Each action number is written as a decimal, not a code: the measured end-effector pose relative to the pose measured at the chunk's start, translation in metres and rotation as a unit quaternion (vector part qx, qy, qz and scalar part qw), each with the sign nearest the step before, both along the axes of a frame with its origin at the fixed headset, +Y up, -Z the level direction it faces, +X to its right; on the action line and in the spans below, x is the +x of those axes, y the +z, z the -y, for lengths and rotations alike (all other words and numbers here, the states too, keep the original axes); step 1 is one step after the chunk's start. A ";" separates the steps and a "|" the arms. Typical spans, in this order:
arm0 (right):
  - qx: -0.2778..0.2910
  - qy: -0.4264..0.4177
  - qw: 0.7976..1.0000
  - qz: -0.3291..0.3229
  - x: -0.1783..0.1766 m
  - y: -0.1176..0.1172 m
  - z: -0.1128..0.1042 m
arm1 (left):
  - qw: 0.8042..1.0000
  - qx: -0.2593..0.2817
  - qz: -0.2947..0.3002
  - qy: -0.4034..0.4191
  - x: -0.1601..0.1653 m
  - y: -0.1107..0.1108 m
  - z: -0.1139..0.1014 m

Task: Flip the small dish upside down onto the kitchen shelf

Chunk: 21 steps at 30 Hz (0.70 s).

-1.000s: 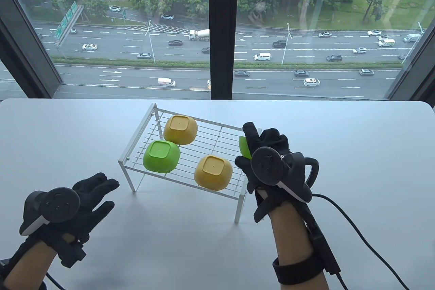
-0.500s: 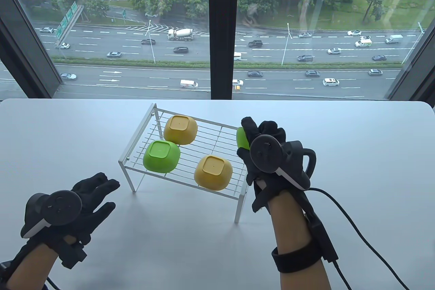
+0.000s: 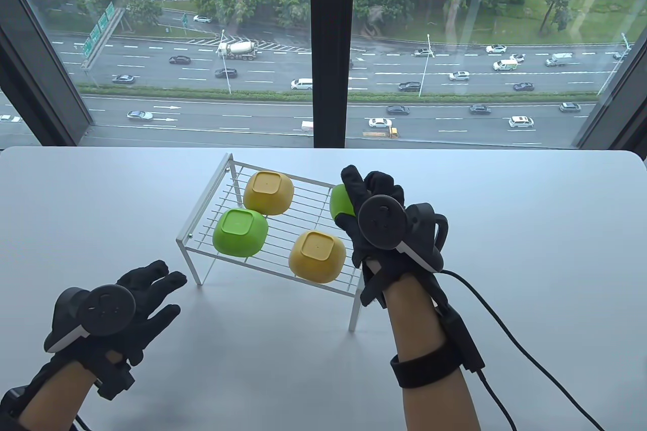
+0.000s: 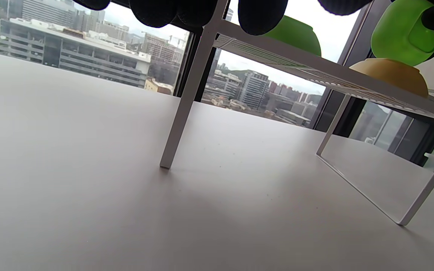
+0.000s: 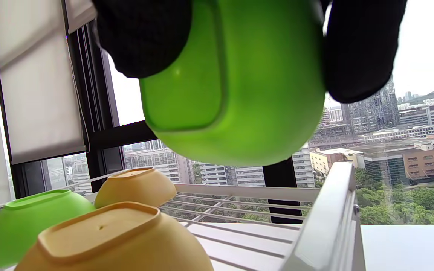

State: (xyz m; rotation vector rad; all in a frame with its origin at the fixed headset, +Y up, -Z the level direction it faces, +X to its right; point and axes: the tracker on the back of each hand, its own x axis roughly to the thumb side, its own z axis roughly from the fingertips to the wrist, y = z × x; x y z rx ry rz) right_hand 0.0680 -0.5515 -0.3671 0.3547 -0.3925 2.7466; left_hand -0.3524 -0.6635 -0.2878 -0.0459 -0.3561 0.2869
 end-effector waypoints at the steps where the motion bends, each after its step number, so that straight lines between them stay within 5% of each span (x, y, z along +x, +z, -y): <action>1: -0.009 -0.001 1.000 0.001 -0.003 -0.002 0.000 | 1.000 0.001 0.002 -0.002 0.001 0.000 0.001; 21: -0.166 -0.007 0.986 0.019 -0.020 -0.068 0.033 | 0.999 -0.018 -0.018 -0.031 -0.003 -0.005 0.017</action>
